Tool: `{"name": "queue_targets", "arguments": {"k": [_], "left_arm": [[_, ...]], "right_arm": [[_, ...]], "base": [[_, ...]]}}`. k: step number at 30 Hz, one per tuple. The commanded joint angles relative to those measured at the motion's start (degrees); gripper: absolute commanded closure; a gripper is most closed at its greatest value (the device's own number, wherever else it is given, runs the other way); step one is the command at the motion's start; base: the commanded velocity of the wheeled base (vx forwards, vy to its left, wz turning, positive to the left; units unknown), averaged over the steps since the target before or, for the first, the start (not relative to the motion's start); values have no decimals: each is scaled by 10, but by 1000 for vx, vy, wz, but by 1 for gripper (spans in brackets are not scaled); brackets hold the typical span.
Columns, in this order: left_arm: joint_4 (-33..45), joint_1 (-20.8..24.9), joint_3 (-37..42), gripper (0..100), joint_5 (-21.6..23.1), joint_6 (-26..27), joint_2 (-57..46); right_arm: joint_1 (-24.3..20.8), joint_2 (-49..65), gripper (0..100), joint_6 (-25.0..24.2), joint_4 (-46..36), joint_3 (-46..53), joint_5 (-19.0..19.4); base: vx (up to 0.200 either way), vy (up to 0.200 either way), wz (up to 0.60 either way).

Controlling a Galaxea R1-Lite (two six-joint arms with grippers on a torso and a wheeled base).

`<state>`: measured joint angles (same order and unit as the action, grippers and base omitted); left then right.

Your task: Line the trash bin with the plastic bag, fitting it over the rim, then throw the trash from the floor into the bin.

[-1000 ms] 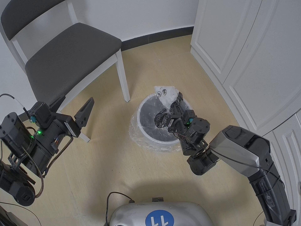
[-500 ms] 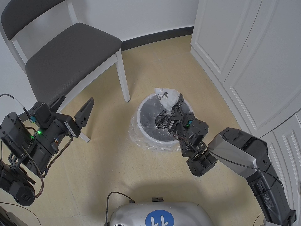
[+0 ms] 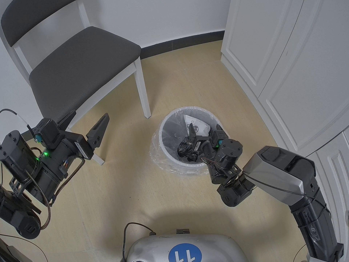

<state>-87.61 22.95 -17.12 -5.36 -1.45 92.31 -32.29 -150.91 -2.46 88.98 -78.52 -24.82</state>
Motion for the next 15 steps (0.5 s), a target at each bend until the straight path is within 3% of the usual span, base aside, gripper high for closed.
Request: {"name": "queue_targets", "arguments": {"k": [1, 10, 15], "left_arm": [[0, 0, 0, 0, -1, 0, 2], [0, 0, 1, 0, -1, 0, 2], [0, 2, 2, 0, 0, 0, 2]], "right_arm": [[-1, 4, 0, -1, 10, 0, 0], [-1, 25, 0, -1, 10, 9, 0], [0, 98, 0, 4, 10, 90, 4]], "base": [[0, 0, 0], [0, 0, 0], [0, 0, 0]]}}
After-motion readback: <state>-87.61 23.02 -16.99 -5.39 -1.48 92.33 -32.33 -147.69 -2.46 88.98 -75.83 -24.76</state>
